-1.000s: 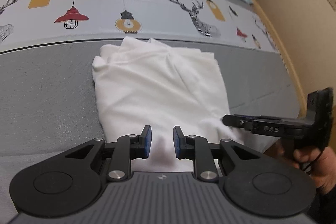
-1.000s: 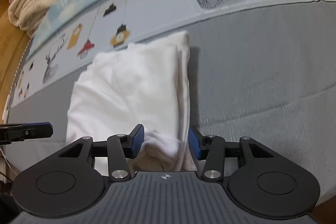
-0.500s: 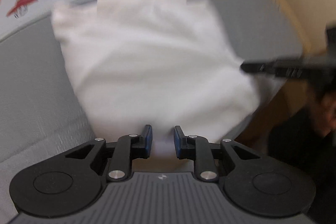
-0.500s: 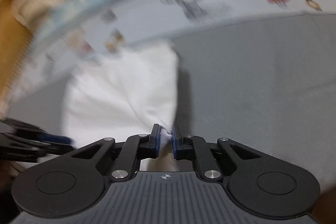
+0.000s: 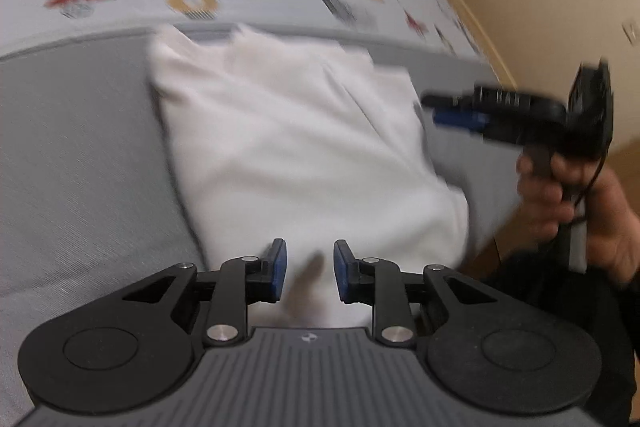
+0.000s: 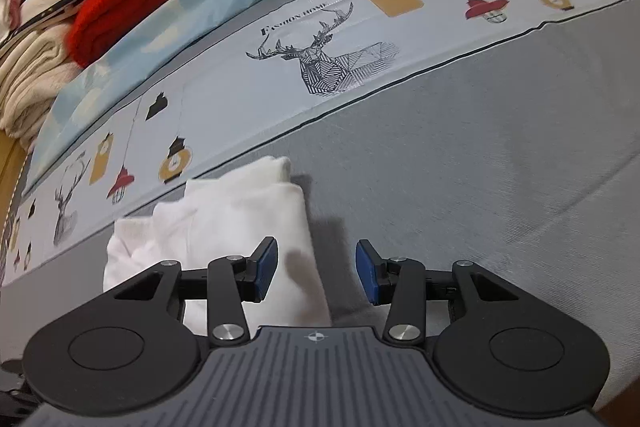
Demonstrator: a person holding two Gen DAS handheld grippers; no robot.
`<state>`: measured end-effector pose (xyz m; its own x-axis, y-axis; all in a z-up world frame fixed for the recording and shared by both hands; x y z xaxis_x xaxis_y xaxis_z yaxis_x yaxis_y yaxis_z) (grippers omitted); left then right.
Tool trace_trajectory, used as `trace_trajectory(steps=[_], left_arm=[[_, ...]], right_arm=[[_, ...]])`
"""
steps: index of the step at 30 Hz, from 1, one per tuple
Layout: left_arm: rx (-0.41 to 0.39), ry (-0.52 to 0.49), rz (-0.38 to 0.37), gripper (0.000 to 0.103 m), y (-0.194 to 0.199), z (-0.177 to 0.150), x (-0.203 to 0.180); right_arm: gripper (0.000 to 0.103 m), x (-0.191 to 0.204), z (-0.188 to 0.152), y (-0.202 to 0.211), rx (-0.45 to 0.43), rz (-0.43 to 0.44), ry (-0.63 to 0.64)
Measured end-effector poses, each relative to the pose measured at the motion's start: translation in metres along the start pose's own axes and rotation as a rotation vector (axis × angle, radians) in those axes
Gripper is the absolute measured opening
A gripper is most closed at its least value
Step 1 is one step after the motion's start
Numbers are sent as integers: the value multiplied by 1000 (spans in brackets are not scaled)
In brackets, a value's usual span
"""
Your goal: Fold small clothes
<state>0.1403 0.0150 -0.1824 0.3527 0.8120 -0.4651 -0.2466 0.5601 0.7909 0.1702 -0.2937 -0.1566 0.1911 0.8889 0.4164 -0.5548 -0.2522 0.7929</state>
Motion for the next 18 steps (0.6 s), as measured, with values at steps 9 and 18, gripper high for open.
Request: trace_trajectory(steps=[9, 18], left_arm=[[-94, 127, 97, 32, 5, 29, 34], [-161, 162, 92, 32, 4, 52, 31]], right_arm=[[15, 22, 11, -42, 8, -42, -14], [8, 10, 21, -37, -86, -129, -40]])
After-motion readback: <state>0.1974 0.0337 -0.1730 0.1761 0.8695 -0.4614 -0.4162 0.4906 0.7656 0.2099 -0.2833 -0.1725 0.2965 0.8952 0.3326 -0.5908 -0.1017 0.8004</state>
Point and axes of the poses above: each gripper's, at about its wrist camera, not at the fingertips, and y roughly against the way its jaws point, x to its left, z to its top, the point moved 7 cm from there along -y, roughly the way its jaws point, and after that the axes turned 3 degrees about -y, right-handed, at the moved point
